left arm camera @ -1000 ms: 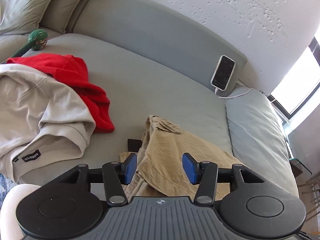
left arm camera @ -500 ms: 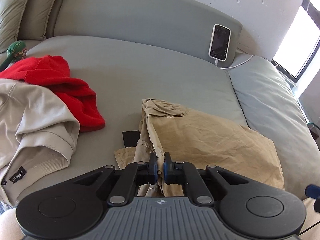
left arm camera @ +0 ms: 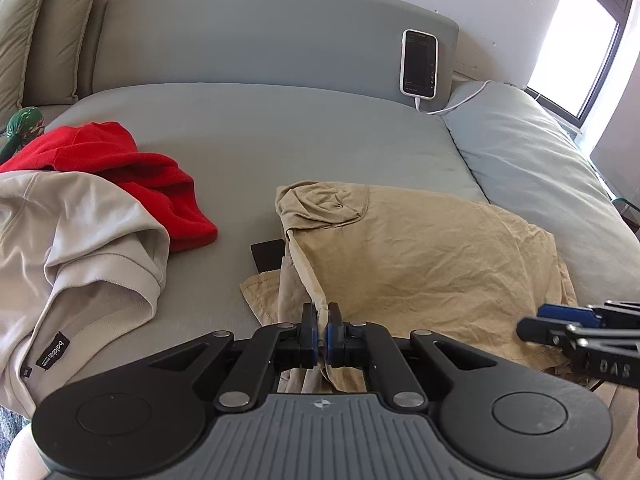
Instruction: Fold clothes
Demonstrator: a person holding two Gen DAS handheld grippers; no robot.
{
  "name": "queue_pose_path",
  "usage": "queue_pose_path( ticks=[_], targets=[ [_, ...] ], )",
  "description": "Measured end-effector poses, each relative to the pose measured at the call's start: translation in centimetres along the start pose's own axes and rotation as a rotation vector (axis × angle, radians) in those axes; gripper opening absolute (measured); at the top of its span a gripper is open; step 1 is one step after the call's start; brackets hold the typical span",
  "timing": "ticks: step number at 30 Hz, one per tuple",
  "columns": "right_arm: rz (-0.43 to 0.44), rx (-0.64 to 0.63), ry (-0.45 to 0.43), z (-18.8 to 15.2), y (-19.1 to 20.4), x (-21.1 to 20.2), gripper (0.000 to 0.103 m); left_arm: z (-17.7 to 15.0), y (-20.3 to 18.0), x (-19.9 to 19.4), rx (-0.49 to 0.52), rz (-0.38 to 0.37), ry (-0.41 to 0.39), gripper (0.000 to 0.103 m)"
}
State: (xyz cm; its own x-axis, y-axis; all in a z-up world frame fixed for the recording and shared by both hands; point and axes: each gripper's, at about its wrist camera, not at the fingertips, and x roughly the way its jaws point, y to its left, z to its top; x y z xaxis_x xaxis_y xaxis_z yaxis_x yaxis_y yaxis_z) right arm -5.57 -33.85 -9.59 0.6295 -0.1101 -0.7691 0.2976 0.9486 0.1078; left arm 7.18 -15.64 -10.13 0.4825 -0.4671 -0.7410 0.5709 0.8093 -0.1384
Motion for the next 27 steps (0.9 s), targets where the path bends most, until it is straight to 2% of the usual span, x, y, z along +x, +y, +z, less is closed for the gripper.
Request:
queue_pose_path(
  ticks=[4, 6, 8, 11, 14, 17, 20, 23, 26, 27],
  targets=[
    [-0.013, -0.069, 0.014, -2.7, 0.3, -1.0, 0.034, -0.1, -0.2, -0.2, -0.017, 0.016, 0.011, 0.005],
    [0.010, -0.027, 0.013, -3.2, -0.5, -1.1, 0.035, -0.1, -0.1, -0.6, -0.041, 0.031, 0.019, 0.009],
    [0.034, 0.028, 0.015, -3.3, -1.3, -1.0, 0.035, 0.0, 0.1, -1.5, -0.082, 0.058, 0.024, 0.020],
    [0.044, 0.041, 0.016, -3.3, -1.6, -1.0, 0.036, 0.2, 0.5, -3.8, -0.149, 0.090, -0.041, 0.021],
    [0.044, 0.041, 0.012, -3.4, -1.5, -1.0, 0.036, 1.0, -0.1, -5.9, -0.153, 0.031, -0.150, 0.021],
    [0.048, 0.052, 0.016, -3.4, -1.5, -1.1, 0.036, 1.9, -1.9, -5.7, -0.104, -0.051, -0.178, 0.022],
    [0.050, 0.053, 0.016, -3.4, -1.5, -1.1, 0.036, 2.1, -3.6, -3.4, -0.054, -0.037, -0.134, 0.022],
    [0.050, 0.052, 0.015, -3.4, -1.6, -1.2, 0.036, 1.8, -4.2, -0.6, -0.028, 0.011, -0.067, 0.019],
    [0.050, 0.052, 0.015, -3.3, -1.6, -1.3, 0.036, 0.9, -3.7, 1.8, -0.040, 0.052, 0.033, 0.015],
    [0.051, 0.052, 0.016, -3.3, -1.6, -1.3, 0.036, 0.7, -3.6, 2.1, -0.038, 0.052, 0.040, 0.015]
  ],
)
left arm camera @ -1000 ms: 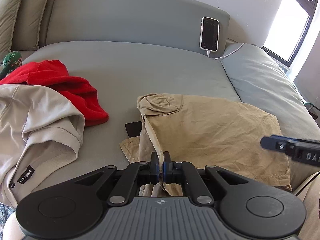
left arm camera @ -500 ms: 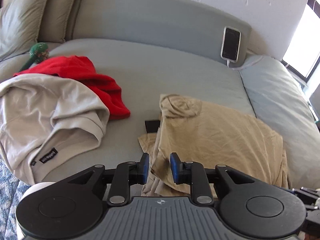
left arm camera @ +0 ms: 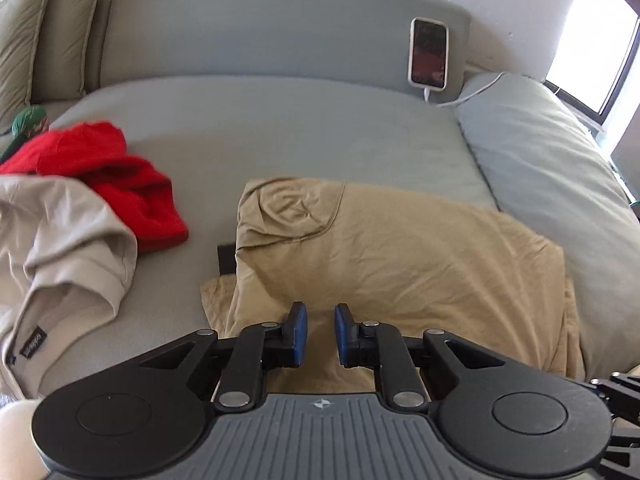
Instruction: Fold clothes
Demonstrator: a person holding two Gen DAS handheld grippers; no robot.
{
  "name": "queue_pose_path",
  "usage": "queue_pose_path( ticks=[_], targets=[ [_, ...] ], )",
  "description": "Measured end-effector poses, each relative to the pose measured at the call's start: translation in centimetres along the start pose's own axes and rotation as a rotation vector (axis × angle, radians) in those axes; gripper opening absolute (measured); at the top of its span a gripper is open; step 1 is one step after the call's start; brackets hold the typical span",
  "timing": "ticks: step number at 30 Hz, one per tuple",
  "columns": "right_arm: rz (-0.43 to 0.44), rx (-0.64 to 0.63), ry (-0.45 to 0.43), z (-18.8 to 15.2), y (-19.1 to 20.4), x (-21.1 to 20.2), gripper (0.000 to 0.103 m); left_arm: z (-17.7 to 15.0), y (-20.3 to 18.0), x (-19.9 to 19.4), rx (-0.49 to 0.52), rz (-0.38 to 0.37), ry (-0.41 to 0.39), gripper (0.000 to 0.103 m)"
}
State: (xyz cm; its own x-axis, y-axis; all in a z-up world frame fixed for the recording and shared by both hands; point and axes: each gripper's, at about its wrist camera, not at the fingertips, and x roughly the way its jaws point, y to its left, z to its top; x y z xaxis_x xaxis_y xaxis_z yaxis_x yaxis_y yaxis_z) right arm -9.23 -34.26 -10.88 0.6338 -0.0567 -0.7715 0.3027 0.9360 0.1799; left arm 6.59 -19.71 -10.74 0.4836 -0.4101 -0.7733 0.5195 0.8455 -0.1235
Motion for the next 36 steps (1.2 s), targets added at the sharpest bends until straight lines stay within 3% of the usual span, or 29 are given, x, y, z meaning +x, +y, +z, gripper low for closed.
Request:
queue_pose_path(
  ticks=[29, 36],
  targets=[
    [0.001, 0.013, 0.015, 0.2, 0.2, 0.0, 0.038, -0.6, 0.2, -0.1, 0.024, -0.004, 0.006, 0.015],
    [0.009, 0.032, 0.053, 1.0, 0.1, -1.2, 0.038, -0.6, 0.2, -0.2, 0.029, -0.013, 0.009, 0.015]
  ],
)
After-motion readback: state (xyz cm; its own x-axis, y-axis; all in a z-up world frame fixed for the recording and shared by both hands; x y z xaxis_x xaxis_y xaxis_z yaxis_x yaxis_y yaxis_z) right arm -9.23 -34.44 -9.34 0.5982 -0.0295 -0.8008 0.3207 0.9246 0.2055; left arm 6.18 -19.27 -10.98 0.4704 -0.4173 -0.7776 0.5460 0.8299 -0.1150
